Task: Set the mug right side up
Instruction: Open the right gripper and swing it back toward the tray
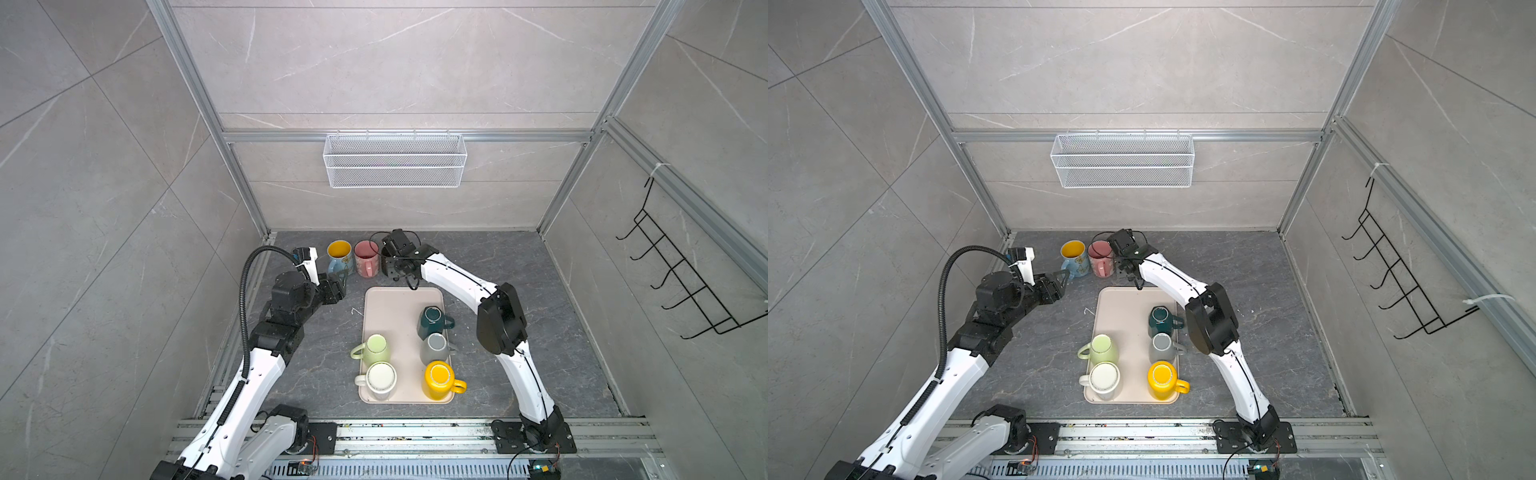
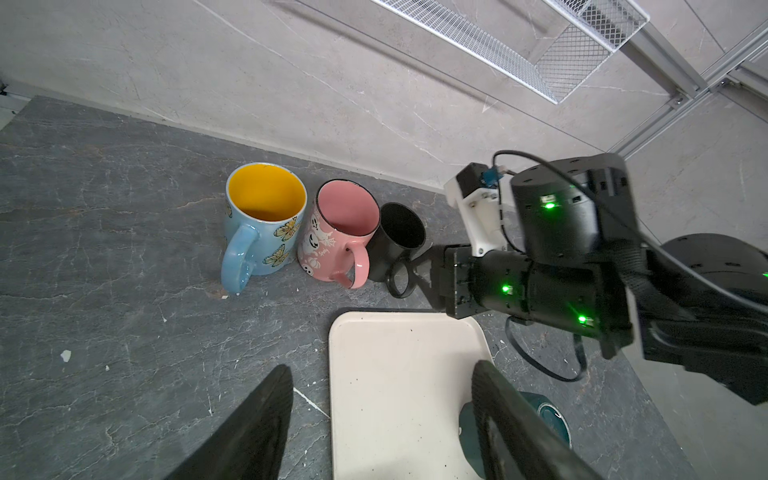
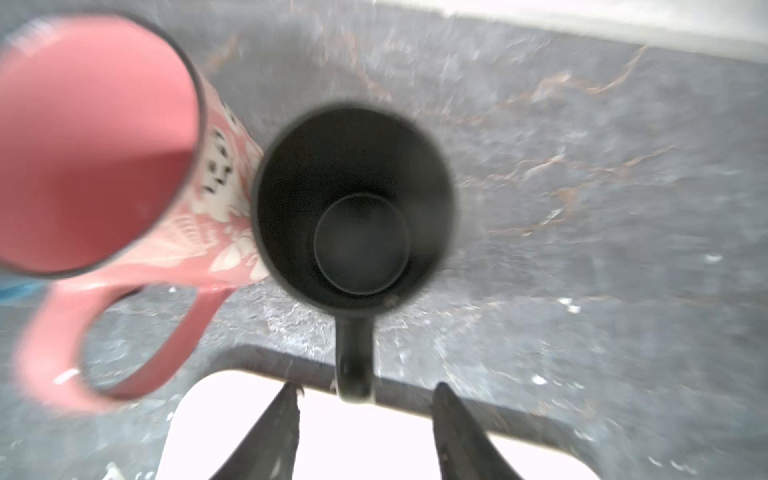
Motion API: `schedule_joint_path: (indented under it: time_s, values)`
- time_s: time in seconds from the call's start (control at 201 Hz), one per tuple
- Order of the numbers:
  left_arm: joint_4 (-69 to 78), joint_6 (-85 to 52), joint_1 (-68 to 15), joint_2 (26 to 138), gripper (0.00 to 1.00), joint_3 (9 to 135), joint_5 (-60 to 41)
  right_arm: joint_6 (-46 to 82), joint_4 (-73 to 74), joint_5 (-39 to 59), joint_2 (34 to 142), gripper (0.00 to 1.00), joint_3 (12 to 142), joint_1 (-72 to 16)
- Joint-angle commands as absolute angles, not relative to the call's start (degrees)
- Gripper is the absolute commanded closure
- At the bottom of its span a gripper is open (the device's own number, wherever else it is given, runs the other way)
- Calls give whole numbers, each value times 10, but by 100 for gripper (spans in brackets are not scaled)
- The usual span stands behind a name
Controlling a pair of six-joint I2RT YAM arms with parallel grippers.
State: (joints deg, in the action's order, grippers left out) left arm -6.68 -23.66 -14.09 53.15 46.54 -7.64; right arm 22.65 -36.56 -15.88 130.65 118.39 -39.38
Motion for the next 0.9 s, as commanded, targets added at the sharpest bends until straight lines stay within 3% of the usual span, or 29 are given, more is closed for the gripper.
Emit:
schedule_joint_path:
  time_s: [0.0, 0.169, 0.348, 0.558, 0.891]
  values:
    - [-66, -245, -137, 515, 29, 469, -77, 227, -316, -172, 1212, 38, 1131, -398]
    - [-67, -255, -137, 510, 29, 461, -79, 260, -297, -134, 1087, 27, 1019, -394]
    - [-55, -273, -137, 513, 29, 439, -73, 363, -273, -23, 896, 31, 857, -370]
    - [-44, -294, -137, 533, 30, 432, -73, 485, -261, 4, 682, 35, 683, -360]
    - [-52, -302, -137, 530, 30, 431, -67, 640, -234, 146, 638, 35, 581, -319]
